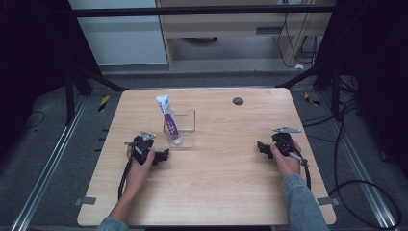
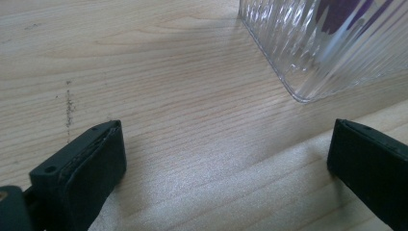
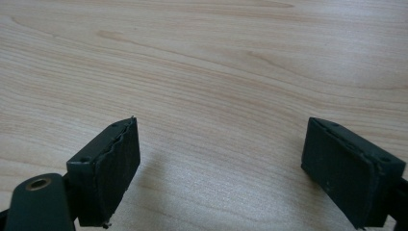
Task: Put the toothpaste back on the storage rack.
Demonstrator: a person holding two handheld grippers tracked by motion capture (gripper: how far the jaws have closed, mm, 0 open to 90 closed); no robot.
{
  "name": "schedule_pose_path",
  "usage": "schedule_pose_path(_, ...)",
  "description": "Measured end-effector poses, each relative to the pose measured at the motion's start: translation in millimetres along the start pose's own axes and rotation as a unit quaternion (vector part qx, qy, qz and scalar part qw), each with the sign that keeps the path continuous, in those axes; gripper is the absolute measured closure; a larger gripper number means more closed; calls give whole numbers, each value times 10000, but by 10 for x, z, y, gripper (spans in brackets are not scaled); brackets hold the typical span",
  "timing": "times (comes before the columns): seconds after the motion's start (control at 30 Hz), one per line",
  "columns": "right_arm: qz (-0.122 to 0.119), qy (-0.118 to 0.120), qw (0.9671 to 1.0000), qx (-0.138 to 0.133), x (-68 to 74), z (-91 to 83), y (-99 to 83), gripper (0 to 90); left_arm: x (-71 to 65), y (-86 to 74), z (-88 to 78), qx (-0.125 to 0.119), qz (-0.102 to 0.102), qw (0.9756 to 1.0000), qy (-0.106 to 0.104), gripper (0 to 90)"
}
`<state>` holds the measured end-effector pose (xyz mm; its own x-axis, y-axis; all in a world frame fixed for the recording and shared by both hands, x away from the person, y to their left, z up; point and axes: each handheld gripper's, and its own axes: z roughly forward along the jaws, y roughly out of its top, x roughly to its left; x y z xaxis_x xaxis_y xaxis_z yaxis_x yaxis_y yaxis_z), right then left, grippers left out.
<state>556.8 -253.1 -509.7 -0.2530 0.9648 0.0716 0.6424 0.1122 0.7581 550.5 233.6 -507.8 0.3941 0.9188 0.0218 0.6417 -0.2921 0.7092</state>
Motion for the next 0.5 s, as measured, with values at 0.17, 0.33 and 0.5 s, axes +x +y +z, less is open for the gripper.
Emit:
schedule_pose_path(0.17, -316, -246, 9991, 104, 16, 37, 20, 121, 0, -2, 1, -10, 4, 10000, -7, 0)
schedule_pose_path(0.33, -159, -379, 9990, 174, 17, 51, 24, 46, 0, -4, -1, -11, 17, 10000, -17, 0)
schedule_pose_path(0.5, 189, -718, 9969, 243, 39, 63, 25, 3, 0, -6, -3, -12, 22, 10000, -21, 0)
